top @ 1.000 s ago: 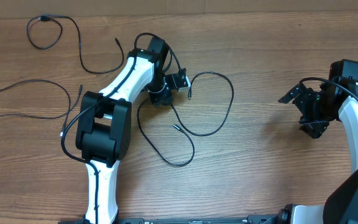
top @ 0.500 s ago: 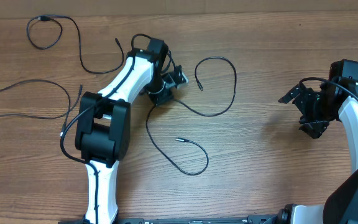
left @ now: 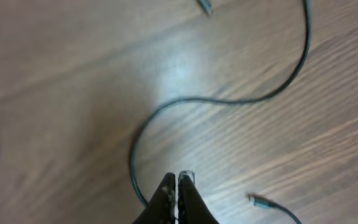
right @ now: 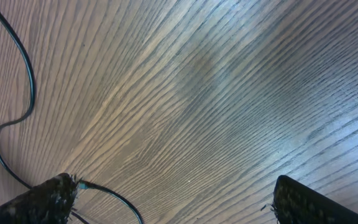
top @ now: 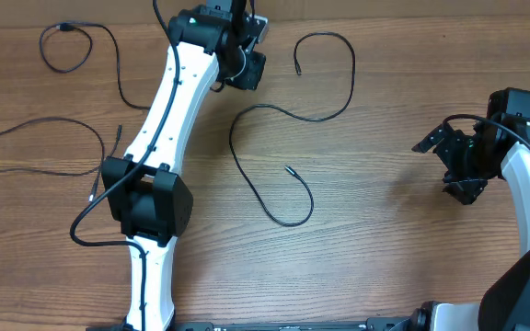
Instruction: Untangle cables
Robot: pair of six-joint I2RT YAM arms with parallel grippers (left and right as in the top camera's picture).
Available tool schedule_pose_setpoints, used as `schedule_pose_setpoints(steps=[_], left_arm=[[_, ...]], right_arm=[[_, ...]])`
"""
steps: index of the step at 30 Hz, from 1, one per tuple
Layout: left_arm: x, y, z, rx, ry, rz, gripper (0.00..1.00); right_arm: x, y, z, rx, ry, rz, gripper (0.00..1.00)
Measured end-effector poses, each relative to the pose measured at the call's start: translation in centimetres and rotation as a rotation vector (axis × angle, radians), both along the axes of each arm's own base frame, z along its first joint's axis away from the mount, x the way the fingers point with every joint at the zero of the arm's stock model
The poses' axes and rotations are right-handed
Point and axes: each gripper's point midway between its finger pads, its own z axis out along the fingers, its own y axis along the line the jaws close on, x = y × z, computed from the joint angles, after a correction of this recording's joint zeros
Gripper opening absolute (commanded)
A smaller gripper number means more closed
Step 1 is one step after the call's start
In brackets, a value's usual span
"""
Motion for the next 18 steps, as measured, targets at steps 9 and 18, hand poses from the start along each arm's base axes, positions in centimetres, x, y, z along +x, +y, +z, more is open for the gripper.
schedule_pose_setpoints(steps=[9,18], left_arm=[[-1.3,1.1,-6.5,0.055,0.107,0.062,0.91],[0.7,2.8,-11.6,0.150,0.004,0.097,0.77]], right_arm=[[0.0,0.0,0.0,0.000,0.000,0.000,1.00],[0.0,0.0,0.0,0.000,0.000,0.000,1.00]])
